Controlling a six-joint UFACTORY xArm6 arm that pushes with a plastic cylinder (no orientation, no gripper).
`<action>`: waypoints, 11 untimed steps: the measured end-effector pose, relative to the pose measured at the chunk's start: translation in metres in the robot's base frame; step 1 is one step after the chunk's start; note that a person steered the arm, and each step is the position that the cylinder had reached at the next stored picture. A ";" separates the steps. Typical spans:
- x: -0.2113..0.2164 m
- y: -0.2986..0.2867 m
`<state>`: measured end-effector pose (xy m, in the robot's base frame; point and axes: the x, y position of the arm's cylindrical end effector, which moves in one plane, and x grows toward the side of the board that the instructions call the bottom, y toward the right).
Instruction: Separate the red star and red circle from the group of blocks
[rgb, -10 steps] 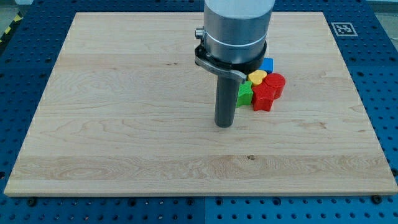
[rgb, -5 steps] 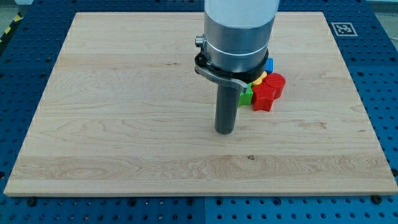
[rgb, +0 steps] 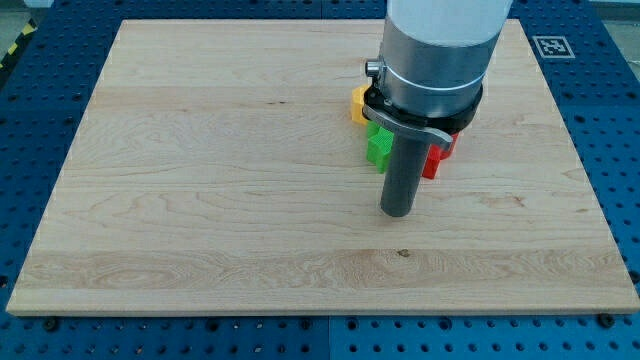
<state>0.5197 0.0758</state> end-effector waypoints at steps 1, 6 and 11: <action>0.000 0.000; -0.006 0.027; -0.052 0.018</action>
<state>0.4681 0.0942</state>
